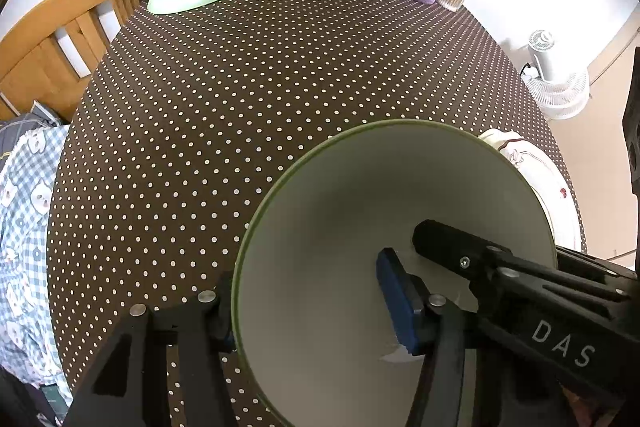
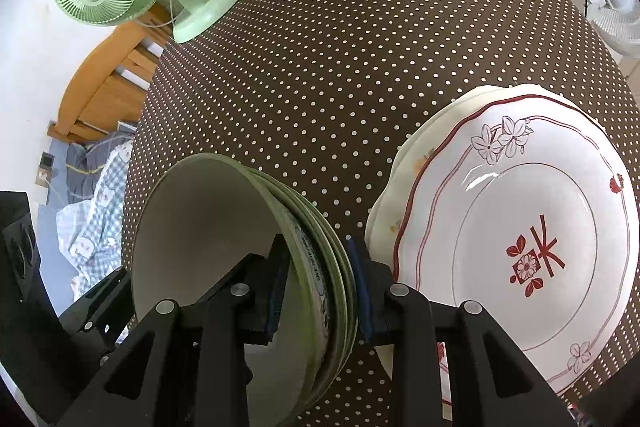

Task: Organize plates and bowls
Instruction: 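Carry the nested bowl stack over the white plate stack with the right gripper, then lower the bowl stack onto the plates and open the right gripper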

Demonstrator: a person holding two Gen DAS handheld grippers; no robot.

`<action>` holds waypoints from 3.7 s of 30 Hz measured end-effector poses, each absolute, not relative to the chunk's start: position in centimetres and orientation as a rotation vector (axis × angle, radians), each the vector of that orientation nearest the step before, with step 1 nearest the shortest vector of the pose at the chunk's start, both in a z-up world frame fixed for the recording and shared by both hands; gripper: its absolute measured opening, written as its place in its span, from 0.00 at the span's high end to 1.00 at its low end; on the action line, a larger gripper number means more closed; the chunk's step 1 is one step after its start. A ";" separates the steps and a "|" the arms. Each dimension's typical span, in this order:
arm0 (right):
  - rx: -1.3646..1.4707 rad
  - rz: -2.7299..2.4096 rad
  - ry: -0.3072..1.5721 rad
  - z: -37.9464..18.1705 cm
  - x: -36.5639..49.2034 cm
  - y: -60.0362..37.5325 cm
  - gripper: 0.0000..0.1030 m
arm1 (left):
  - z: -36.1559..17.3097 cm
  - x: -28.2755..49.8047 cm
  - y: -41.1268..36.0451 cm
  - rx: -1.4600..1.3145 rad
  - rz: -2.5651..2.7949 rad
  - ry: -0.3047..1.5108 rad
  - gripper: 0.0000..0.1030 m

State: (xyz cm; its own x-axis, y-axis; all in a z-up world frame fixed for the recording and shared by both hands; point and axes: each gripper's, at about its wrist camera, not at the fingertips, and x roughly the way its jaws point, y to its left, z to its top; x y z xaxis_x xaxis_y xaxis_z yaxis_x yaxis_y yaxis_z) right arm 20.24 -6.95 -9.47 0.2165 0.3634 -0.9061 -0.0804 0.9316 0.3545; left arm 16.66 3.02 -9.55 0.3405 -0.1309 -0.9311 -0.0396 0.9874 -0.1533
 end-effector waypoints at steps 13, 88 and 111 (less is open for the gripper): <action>0.219 0.286 1.345 -8.9 19.6 -6.1 0.65 | -9.2 14.7 4.4 -0.239 -0.042 1.256 0.49; 0.218 0.269 1.293 -3.7 20.9 -24.4 0.64 | -5.2 18.7 -12.5 -0.232 -0.036 1.225 0.49; 0.218 0.302 1.344 -7.0 23.8 -23.6 0.64 | -7.4 20.2 -12.2 -0.208 0.027 1.240 0.51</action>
